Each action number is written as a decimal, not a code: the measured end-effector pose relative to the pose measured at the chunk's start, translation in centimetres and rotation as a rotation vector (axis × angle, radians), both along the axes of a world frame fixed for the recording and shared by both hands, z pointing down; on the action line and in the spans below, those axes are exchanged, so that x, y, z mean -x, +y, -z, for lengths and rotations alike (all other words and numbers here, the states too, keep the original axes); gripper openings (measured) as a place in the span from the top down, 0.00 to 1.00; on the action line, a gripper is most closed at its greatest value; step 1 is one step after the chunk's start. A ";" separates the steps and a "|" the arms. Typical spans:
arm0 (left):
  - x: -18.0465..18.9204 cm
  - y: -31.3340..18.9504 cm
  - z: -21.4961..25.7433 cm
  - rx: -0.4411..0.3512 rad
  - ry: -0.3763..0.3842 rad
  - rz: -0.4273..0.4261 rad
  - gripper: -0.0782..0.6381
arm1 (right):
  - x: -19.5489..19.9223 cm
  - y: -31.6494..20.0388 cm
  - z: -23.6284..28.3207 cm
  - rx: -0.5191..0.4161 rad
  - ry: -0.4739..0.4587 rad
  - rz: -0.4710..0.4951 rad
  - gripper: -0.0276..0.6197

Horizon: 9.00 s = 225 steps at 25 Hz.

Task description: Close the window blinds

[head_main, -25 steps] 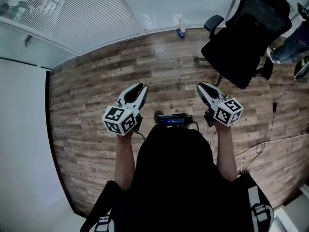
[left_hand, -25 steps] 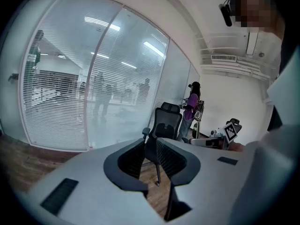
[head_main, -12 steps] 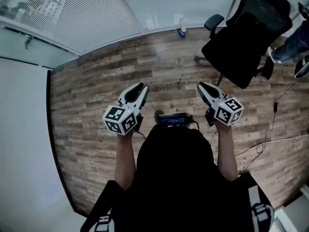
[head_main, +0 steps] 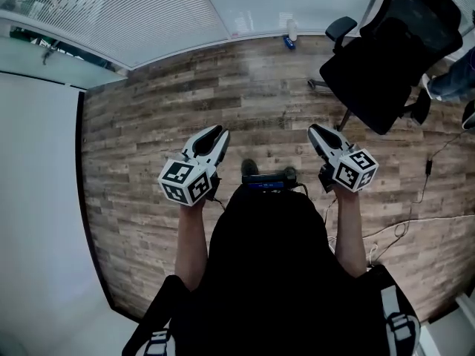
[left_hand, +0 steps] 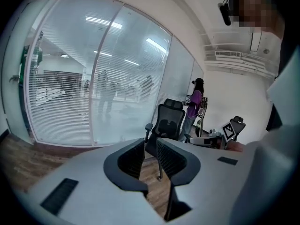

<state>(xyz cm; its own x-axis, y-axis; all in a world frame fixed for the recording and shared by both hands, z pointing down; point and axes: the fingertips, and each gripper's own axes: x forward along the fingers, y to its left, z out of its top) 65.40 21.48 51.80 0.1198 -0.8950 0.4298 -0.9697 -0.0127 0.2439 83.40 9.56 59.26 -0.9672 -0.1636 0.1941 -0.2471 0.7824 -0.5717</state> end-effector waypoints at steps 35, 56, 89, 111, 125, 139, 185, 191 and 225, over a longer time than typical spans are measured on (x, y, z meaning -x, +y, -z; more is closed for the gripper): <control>28.7 17.9 4.3 -0.424 0.249 0.167 0.76 | 33.5 15.9 5.4 -0.182 0.033 0.198 0.88; 47.7 17.0 6.7 -0.453 0.152 0.335 0.76 | 56.5 9.3 7.3 -0.181 -0.141 0.253 0.78; 81.0 -5.9 7.8 -0.491 0.344 -0.066 0.76 | 78.9 -9.0 8.0 -0.312 0.157 -0.279 0.79; 91.5 -19.0 8.4 -0.484 0.281 -0.092 0.76 | 87.5 -28.0 12.2 -0.576 0.204 -0.423 0.79; 88.1 -32.5 12.4 -0.439 0.223 -0.244 0.69 | 85.1 -42.8 18.0 -0.737 0.279 -0.621 0.77; 89.3 -34.4 9.5 -0.519 0.277 -0.449 0.65 | 85.2 -49.2 20.5 -0.917 0.544 -0.706 0.73; 91.3 -40.0 12.9 -0.516 0.265 -0.495 0.65 | 85.2 -50.2 23.4 -0.835 0.581 -0.709 0.75; 91.8 -40.0 13.3 -0.505 0.262 -0.477 0.65 | 85.0 -50.2 24.0 -0.838 0.656 -0.718 0.76; 91.7 -39.9 12.8 -0.496 0.257 -0.470 0.65 | 84.6 -50.5 23.5 -0.855 0.686 -0.739 0.76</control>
<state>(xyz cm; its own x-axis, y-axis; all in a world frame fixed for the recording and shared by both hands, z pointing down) -26.34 -18.38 38.97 0.5816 -0.8065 -0.1062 -0.7478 -0.5815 0.3204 -1.25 -40.94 35.72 -0.3453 -0.9214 0.1780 -0.8080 0.3884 0.4431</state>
